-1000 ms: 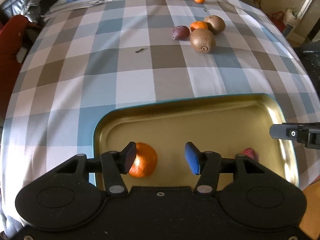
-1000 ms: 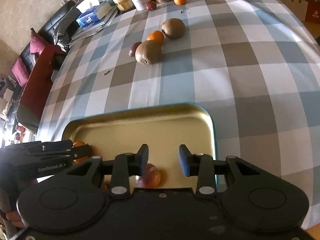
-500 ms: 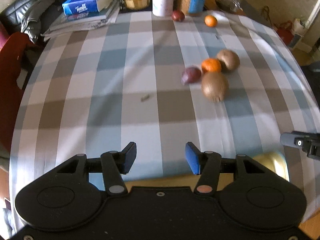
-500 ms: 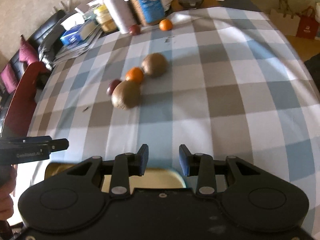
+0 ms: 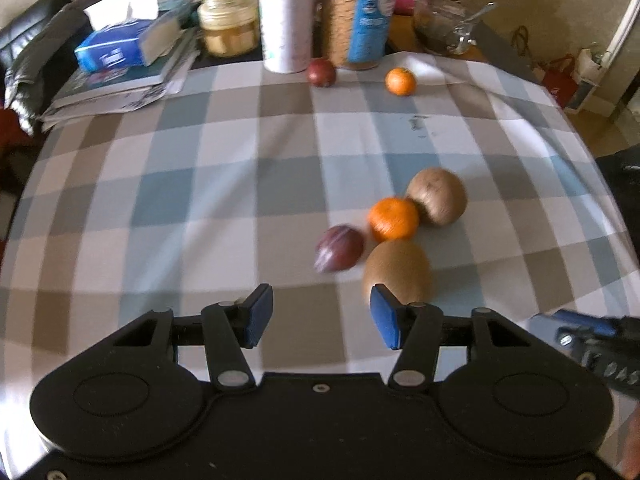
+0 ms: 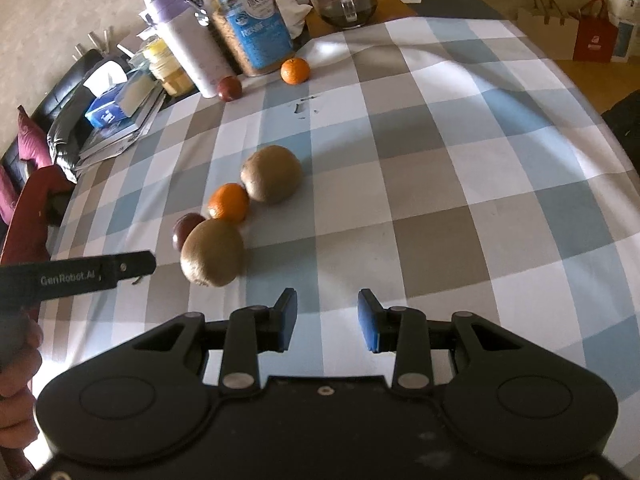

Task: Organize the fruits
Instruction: 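Move both tools back toward the kiwis, then grasp a brown kiwi with the left tool and lift it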

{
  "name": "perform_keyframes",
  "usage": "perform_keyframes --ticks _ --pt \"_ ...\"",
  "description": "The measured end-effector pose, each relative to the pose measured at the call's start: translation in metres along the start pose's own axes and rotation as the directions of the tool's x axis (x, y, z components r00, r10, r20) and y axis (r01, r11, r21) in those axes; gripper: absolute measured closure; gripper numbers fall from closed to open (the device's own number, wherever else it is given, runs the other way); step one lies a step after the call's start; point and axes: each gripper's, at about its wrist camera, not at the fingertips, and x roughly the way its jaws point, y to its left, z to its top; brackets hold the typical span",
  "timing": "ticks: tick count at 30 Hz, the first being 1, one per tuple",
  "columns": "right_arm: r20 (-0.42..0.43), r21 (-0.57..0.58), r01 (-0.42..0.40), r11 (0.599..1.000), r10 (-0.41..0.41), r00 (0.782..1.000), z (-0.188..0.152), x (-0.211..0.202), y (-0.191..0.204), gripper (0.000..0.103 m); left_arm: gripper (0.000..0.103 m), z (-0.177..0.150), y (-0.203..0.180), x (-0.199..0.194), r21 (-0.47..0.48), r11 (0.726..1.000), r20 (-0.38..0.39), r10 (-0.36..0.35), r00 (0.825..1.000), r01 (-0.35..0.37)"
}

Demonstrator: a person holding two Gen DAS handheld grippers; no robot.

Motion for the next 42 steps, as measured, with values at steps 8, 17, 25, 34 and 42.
perform_keyframes --ticks 8,17,25,34,42 --pt "-0.019 0.019 -0.001 1.000 0.002 1.000 0.007 0.022 -0.008 0.066 0.043 0.028 -0.027 0.019 0.073 0.997 0.042 -0.036 0.998 0.033" --pt "-0.031 0.050 -0.018 0.999 0.020 0.999 0.010 0.029 -0.018 0.066 0.043 0.057 -0.057 0.039 0.166 0.982 0.080 -0.102 0.992 0.087" --pt "-0.041 0.059 -0.014 0.998 0.017 0.999 0.011 0.032 -0.021 0.066 0.039 0.064 -0.072 0.064 0.234 0.966 0.060 -0.128 0.990 0.111" --pt "-0.047 0.061 -0.009 0.998 0.012 0.999 0.011 0.036 -0.018 0.066 0.036 0.059 -0.085 0.093 0.287 0.953 -0.013 -0.099 0.995 0.099" --pt "-0.051 0.060 -0.001 0.998 0.004 0.999 0.010 0.036 -0.014 0.066 0.043 0.066 -0.063 0.096 0.179 0.973 -0.027 -0.143 0.989 0.145"
